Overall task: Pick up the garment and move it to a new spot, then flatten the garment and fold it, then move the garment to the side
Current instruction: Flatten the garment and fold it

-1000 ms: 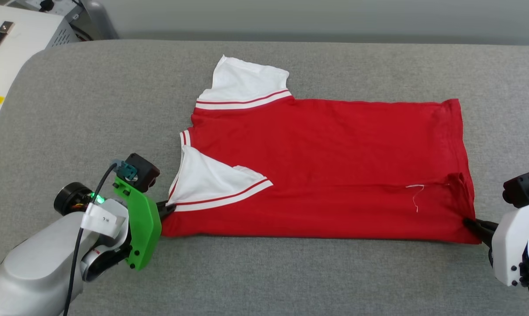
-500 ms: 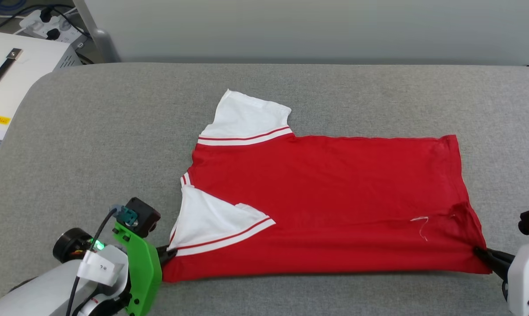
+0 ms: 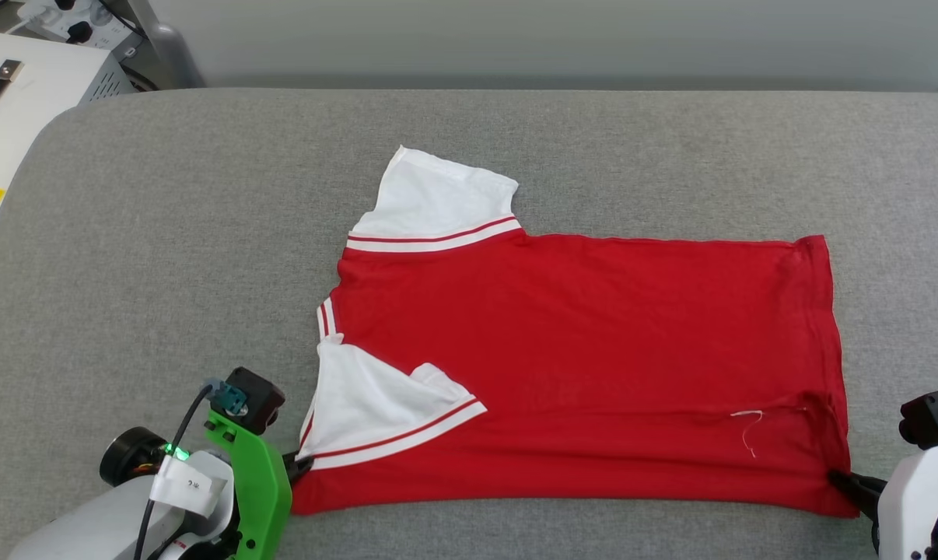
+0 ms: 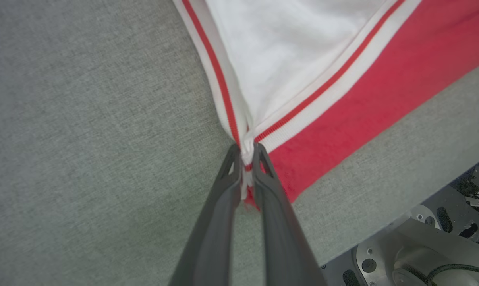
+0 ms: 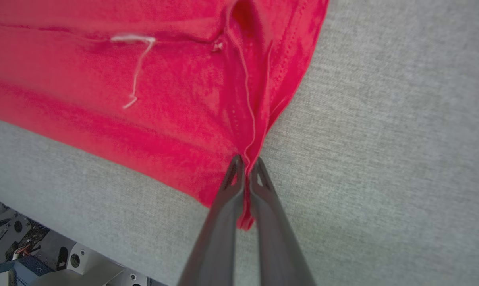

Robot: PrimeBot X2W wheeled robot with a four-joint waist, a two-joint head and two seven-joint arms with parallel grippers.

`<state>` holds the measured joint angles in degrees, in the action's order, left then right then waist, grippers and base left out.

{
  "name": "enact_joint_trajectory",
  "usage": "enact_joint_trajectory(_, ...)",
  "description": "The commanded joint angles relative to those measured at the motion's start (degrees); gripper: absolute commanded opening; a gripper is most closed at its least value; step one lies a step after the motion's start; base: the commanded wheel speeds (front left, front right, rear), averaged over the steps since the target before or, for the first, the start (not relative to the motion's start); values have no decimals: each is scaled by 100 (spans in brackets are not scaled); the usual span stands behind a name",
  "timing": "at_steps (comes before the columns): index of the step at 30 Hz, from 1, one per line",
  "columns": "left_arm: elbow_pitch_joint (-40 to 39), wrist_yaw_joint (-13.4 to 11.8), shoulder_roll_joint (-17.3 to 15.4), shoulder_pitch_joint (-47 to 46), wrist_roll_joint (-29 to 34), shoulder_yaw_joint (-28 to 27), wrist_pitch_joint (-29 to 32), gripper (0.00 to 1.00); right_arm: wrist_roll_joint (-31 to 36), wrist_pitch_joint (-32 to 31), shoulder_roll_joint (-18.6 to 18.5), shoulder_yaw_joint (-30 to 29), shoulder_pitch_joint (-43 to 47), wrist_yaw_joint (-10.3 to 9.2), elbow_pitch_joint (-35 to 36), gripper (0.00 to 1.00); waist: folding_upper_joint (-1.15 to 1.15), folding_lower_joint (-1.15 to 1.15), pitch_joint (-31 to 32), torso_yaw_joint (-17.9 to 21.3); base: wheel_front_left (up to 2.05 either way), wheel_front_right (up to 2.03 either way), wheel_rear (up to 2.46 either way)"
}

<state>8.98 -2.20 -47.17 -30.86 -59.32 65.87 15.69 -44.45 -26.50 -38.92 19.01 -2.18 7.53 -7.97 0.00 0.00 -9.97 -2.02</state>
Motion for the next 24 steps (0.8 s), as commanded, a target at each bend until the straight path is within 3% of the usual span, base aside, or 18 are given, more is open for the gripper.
enact_joint_trajectory(1,109,-9,16,80,6,-43,-106,69,56,77,32,-33,87,-4,-99,47,0,0,9,-14,0,0,0)
enact_joint_trajectory(2,149,-19,33,75,32,-58,-173,100,64,131,70,-48,90,-4,-133,100,0,0,22,-19,0,0,0)
enact_joint_trajectory(10,174,-132,-52,-111,192,-308,-654,100,504,1079,314,-527,122,-4,-28,100,0,0,310,-43,0,0,0)
enact_joint_trajectory(15,125,-207,-177,-499,396,-579,-967,100,1089,1823,728,-1183,36,-4,230,100,0,0,374,69,0,0,0)
enact_joint_trajectory(18,141,-128,-124,-818,414,-745,-1060,100,1535,2243,1090,-1584,7,-4,498,100,0,0,333,160,0,0,0)
enact_joint_trajectory(24,549,197,57,-1664,407,-992,-915,100,2120,2578,1684,-1856,-37,-4,1207,100,0,0,-13,442,0,0,0)
